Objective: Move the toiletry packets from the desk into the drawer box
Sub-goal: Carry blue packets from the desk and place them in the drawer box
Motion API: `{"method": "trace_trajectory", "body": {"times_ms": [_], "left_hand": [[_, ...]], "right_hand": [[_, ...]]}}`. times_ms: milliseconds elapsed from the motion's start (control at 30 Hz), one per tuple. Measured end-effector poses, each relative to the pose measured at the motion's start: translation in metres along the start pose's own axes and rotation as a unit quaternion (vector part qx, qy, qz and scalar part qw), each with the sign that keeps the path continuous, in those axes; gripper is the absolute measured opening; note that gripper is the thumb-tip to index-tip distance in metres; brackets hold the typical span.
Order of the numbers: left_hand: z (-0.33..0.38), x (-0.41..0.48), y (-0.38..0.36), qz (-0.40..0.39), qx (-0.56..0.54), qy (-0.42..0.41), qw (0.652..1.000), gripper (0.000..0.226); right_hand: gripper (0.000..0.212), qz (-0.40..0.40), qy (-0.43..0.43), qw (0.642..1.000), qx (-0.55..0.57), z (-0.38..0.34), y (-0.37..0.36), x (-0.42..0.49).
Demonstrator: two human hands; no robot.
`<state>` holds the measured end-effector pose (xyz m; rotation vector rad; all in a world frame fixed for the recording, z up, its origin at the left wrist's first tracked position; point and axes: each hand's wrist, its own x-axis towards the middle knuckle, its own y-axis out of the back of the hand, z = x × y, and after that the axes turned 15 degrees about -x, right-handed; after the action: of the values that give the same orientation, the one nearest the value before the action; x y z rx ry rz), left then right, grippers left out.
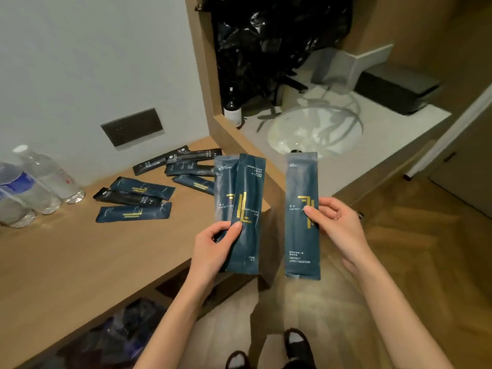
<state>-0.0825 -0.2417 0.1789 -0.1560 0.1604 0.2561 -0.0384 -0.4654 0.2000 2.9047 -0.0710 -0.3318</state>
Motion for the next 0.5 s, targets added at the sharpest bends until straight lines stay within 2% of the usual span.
{"method": "trace_trajectory", "body": {"times_ms": [167,267,500], "left_hand": [[-0.010,0.016,-0.088,-0.078,0.036,-0.008,0.996,0.015],[-0.021,0.027,-0.155,-0.105,0.044,-0.008,0.993,0.015],[-0.029,0.042,-0.320,-0.147,-0.009,-0.007,0.989,0.019]], "right_hand": [[0.024,0.071,-0.001,0.997,-0.008,0.011,0.084,0.004],[0.019,0.103,0.004,0.995,-0.008,0.017,0.142,0.017],[0.022,0.129,0.010,0.991,-0.026,0.018,0.282,0.062]]}}
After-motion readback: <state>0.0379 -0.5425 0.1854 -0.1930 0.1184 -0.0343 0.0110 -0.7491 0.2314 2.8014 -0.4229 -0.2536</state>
